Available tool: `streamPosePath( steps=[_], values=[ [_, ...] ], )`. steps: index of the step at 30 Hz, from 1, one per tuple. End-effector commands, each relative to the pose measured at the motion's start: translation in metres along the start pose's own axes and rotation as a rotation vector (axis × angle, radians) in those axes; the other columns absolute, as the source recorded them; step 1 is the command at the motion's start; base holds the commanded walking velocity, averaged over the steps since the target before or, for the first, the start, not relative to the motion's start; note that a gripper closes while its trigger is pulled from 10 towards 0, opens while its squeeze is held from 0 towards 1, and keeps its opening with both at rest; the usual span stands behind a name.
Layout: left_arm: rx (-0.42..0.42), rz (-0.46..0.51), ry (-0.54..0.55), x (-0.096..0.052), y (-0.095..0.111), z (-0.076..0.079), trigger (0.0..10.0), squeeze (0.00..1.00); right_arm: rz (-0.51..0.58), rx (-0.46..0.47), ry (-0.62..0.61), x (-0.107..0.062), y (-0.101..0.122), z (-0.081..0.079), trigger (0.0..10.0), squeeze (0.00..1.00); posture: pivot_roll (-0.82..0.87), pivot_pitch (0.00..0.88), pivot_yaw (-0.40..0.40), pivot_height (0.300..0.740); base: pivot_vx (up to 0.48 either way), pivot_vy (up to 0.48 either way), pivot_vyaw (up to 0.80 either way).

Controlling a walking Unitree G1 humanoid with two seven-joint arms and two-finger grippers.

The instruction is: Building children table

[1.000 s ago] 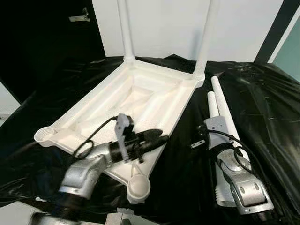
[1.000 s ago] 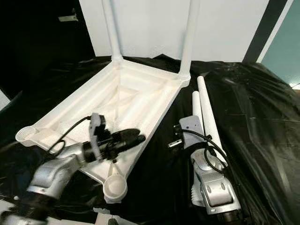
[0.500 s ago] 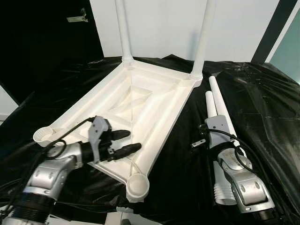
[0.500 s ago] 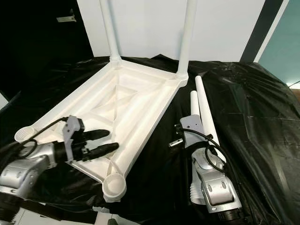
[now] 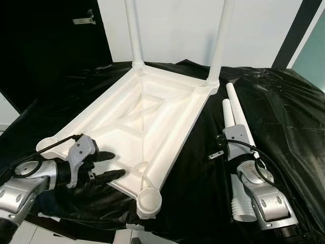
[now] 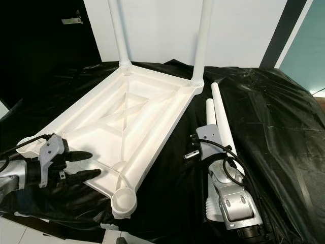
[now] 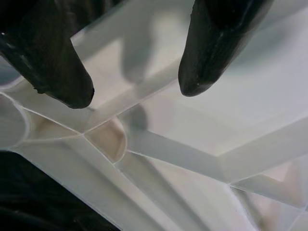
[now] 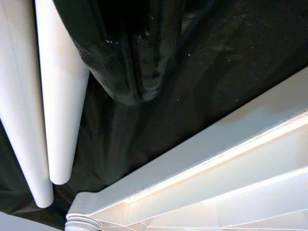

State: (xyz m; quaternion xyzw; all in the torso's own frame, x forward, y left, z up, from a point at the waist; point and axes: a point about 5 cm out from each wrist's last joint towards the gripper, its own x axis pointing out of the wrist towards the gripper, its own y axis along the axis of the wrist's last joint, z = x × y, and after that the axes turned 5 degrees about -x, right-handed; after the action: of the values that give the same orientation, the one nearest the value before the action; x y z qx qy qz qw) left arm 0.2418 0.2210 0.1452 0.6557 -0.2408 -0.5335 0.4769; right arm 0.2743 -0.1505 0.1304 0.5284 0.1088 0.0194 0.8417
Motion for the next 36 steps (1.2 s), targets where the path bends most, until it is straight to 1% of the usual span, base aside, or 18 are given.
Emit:
streamPosePath(
  steps=[1, 2, 6, 12, 16, 17, 18, 21, 22, 24, 25, 26, 28, 32, 33, 34, 35, 36],
  values=[
    [0.034, -0.085, -0.627, -0.006, -0.005, 0.037, 10.0, 0.00, -0.005, 0.003, 0.002, 0.001, -0.002, 0.000, 10.0, 0.00, 0.01, 0.000, -0.009, 0.740, 0.000, 0.000, 0.00],
    [0.045, -0.111, -0.660, -0.004, -0.009, 0.044, 10.0, 0.00, -0.004, 0.003, 0.004, 0.002, -0.002, 0.000, 10.0, 0.00, 0.01, 0.000, -0.009, 0.740, 0.000, 0.000, 0.00],
    [0.052, -0.138, -0.699, -0.002, -0.014, 0.051, 10.0, 0.00, -0.003, 0.002, 0.006, 0.002, -0.002, 0.000, 10.0, 0.00, 0.01, 0.000, -0.011, 0.740, 0.000, 0.000, 0.00],
    [0.040, -0.173, -0.723, -0.003, -0.021, 0.053, 10.0, 0.00, -0.004, -0.001, 0.008, 0.002, -0.002, 0.001, 10.0, 0.00, 0.01, 0.000, -0.013, 0.740, 0.000, 0.000, 0.00],
    [0.060, -0.188, -0.728, 0.004, -0.027, 0.053, 10.0, 0.00, -0.006, 0.001, 0.008, 0.002, -0.002, 0.001, 10.0, 0.00, 0.00, 0.000, -0.013, 0.740, 0.000, 0.000, 0.00],
    [0.109, -0.282, -0.679, 0.017, -0.040, 0.051, 10.0, 0.00, -0.001, 0.006, 0.011, 0.001, -0.001, 0.000, 10.0, 0.00, 0.00, 0.000, -0.013, 0.740, 0.000, 0.000, 0.00],
    [0.109, -0.282, -0.679, 0.017, -0.040, 0.051, 10.0, 0.00, -0.001, 0.006, 0.011, 0.001, -0.001, 0.000, 10.0, 0.00, 0.00, 0.000, -0.013, 0.740, 0.000, 0.000, 0.00],
    [0.155, -0.386, -0.603, 0.035, -0.055, 0.049, 10.0, 0.00, 0.004, 0.010, 0.010, 0.001, 0.001, 0.001, 10.0, 0.00, -0.01, 0.000, -0.011, 0.740, 0.000, 0.000, 0.00],
    [0.169, -0.403, -0.583, 0.041, -0.058, 0.048, 9.6, 0.00, 0.007, 0.012, 0.008, 0.001, 0.002, 0.002, 10.0, 0.00, -0.01, 0.000, -0.010, 0.740, 0.000, 0.000, 0.00],
    [0.179, -0.415, -0.571, 0.044, -0.061, 0.047, 9.6, 0.00, 0.008, 0.014, 0.006, 0.001, 0.002, 0.002, 10.0, 0.00, -0.01, 0.000, -0.010, 0.740, 0.000, 0.000, 0.00],
    [0.189, -0.420, -0.559, 0.048, -0.063, 0.046, 6.1, 0.00, 0.011, 0.016, 0.003, 0.001, 0.003, 0.003, 10.0, 0.00, -0.01, 0.000, -0.008, 0.740, 0.000, 0.000, 0.00],
    [0.189, -0.401, -0.524, 0.056, -0.063, 0.044, 0.0, 0.00, 0.015, 0.017, -0.001, 0.001, 0.005, 0.004, 10.0, 0.00, -0.02, 0.000, -0.005, 0.740, 0.000, 0.000, 0.00],
    [0.188, -0.385, -0.500, 0.061, -0.062, 0.043, 0.0, 0.00, 0.018, 0.018, -0.003, 0.001, 0.006, 0.004, 10.0, 0.00, -0.02, 0.000, -0.006, 0.740, 0.000, 0.000, 0.00],
    [0.135, -0.196, -0.258, 0.104, -0.042, 0.028, 0.0, 0.00, 0.030, 0.023, -0.010, -0.002, 0.010, 0.005, 10.0, 0.00, -0.03, 0.000, -0.001, 0.740, 0.000, 0.000, 0.00],
    [0.120, -0.159, -0.213, 0.113, -0.037, 0.026, 0.0, 0.00, 0.031, 0.024, -0.011, -0.002, 0.010, 0.005, 10.0, 0.00, -0.03, 0.000, -0.001, 0.740, 0.000, 0.000, 0.00],
    [0.120, -0.159, -0.213, 0.113, -0.037, 0.026, 0.0, 0.00, 0.031, 0.024, -0.011, -0.002, 0.010, 0.005, 10.0, 0.00, -0.03, 0.000, -0.001, 0.740, 0.000, 0.000, 0.00],
    [0.076, -0.085, -0.140, 0.128, -0.027, 0.023, 0.0, 0.00, 0.034, 0.025, -0.011, -0.003, 0.011, 0.005, 10.0, 0.00, -0.03, 0.000, -0.001, 0.740, 0.000, 0.000, 0.00],
    [0.076, -0.085, -0.140, 0.128, -0.027, 0.023, 0.0, 0.00, 0.034, 0.025, -0.011, -0.003, 0.011, 0.005, 10.0, 0.00, -0.03, 0.000, -0.001, 0.740, 0.000, 0.000, 0.00]
  ],
)
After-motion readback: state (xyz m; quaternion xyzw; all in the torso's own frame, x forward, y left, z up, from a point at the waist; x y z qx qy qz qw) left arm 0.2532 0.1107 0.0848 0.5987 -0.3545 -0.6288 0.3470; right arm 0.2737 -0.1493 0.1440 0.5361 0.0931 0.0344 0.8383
